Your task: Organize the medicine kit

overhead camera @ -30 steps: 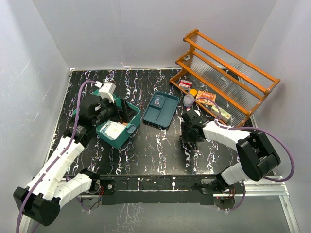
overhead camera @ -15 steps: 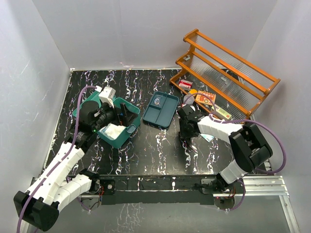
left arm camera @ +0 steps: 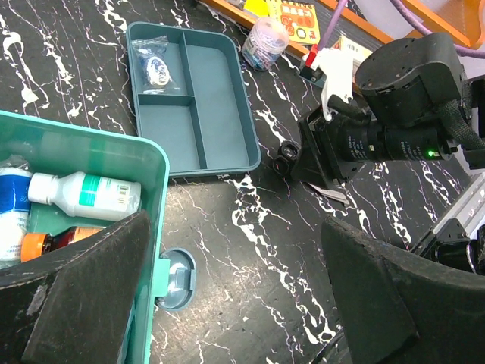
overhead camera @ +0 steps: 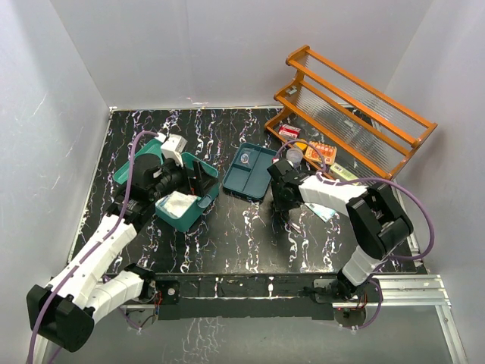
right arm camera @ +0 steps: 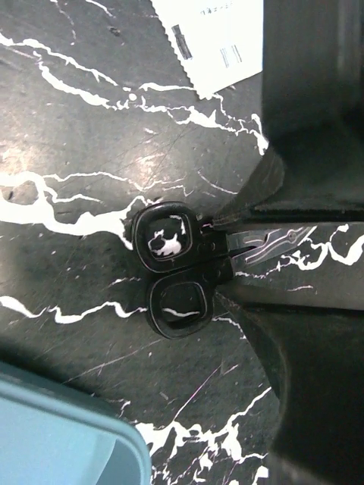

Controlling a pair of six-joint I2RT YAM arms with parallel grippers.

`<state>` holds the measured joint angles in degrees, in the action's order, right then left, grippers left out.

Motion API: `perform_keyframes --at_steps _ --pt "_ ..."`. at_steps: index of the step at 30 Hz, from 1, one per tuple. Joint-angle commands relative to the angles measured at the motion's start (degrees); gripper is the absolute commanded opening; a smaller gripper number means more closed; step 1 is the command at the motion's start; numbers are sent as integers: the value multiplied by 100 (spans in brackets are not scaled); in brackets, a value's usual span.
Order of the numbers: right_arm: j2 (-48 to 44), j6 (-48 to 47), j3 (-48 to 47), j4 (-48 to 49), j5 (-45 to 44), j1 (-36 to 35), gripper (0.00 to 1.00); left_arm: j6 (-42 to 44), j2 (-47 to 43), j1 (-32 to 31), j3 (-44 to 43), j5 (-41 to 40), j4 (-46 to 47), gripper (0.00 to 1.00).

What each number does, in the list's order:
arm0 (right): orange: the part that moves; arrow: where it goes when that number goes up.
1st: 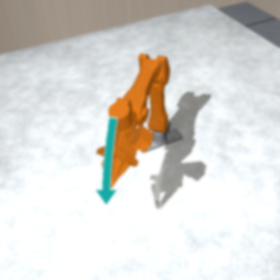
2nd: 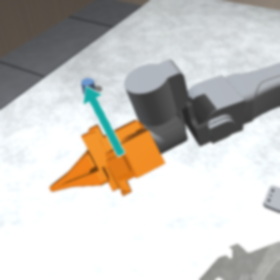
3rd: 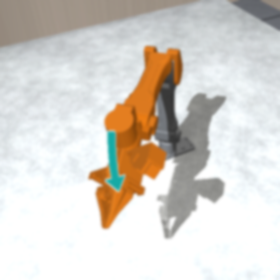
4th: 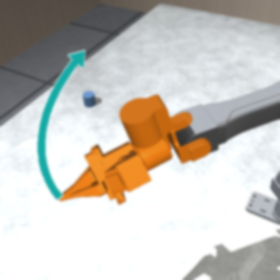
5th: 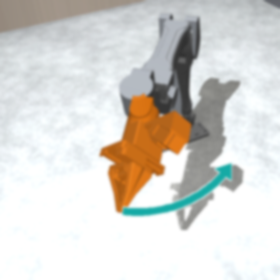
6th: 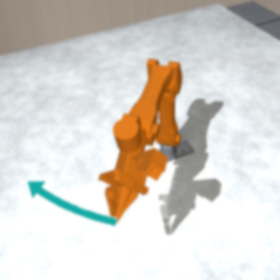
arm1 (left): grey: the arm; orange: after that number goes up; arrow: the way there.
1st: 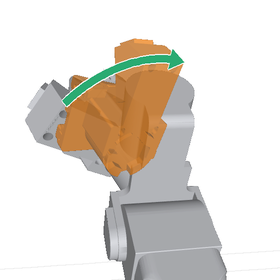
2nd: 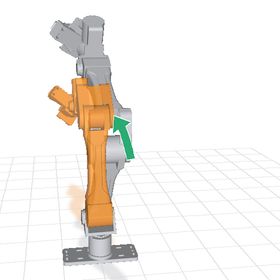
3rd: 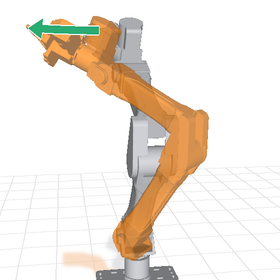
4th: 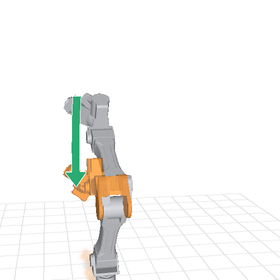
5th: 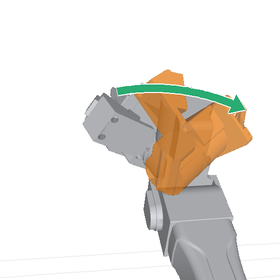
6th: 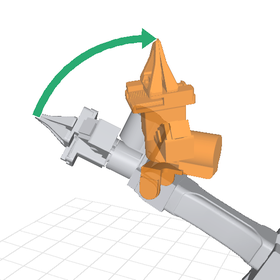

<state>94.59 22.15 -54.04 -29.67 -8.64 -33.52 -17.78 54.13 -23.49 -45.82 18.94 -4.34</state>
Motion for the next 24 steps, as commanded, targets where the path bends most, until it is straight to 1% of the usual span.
perform_keyframes --at_steps 1,5,7,12,18,24 --pt "482 -41 126 -180 -100 -82 26 14 -50 -25 -107 43 186 93" --pt "624 -42 61 -22 -227 -83 19 -17 -60 -25 -102 -4 106 93" --pt "574 -47 6 77 -232 -91 18 -44 -75 -25 -95 -20 64 93" --pt "104 75 -84 437 -313 -106 18 -93 -175 -25 -76 -83 0 93" --pt "-362 432 -113 825 -453 -107 19 -76 -240 -27 -84 -161 -84 93" --pt "-573 707 -104 1057 -598 -109 19 -42 -271 -25 -101 -218 -140 93"
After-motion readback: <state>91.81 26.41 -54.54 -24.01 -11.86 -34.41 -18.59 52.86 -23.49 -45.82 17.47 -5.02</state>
